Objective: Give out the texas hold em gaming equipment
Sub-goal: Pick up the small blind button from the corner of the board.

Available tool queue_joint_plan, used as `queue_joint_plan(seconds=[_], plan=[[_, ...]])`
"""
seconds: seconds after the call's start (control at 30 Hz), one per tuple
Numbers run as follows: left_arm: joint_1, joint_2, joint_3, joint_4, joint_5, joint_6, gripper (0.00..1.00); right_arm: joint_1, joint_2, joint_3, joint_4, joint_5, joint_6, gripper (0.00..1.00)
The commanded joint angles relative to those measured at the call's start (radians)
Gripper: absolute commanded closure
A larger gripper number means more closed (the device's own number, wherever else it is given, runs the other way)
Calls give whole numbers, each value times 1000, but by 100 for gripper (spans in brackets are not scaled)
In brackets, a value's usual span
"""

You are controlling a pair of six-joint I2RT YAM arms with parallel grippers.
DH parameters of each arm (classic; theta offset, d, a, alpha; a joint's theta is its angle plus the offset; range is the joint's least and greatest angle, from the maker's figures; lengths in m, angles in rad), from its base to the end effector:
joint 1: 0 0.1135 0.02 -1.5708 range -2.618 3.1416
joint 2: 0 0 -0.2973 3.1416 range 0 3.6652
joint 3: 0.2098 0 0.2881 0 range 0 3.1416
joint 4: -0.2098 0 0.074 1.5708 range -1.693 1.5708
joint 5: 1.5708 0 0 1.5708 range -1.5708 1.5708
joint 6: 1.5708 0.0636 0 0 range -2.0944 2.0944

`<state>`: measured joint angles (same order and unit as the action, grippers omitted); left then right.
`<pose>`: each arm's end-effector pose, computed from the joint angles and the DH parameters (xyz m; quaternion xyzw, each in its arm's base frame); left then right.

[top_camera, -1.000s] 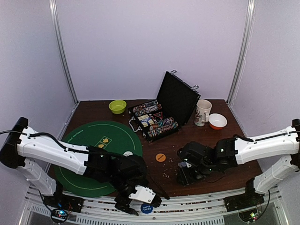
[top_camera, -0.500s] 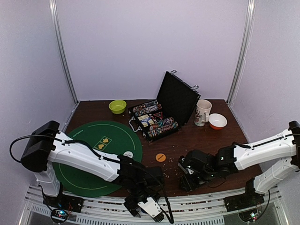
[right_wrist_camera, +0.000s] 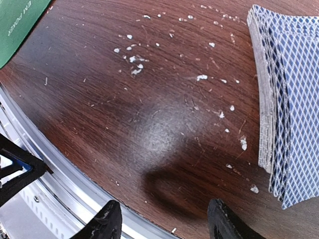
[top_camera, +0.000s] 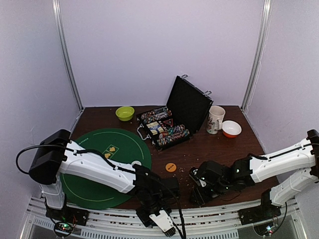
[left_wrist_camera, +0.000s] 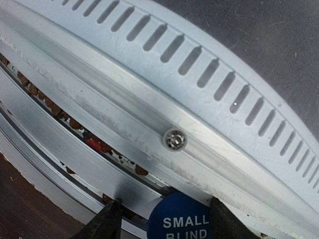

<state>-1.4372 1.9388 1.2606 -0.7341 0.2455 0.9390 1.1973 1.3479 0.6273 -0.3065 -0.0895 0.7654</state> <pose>0.0387 -0.4039 0.1268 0.9214 0.3605 -0.1377 0.0461 0.0957 0.2597 0.1451 -0.2179 0.9374 0.2469 0.1133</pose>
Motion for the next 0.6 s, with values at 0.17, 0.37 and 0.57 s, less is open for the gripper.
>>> queue_joint_plan(seconds=[0.17,0.37,0.57], plan=[[2,7,-7,-42,-40,-31,43,-1,-20,-14,10,-6,0,38],[2,-34,-72,-16,-70,-81,55,-2,-22,-11,-5,-3,-3,38],[1,-21,-72,11,-60,-121,64,1,-33,-8,1,2,2,38]])
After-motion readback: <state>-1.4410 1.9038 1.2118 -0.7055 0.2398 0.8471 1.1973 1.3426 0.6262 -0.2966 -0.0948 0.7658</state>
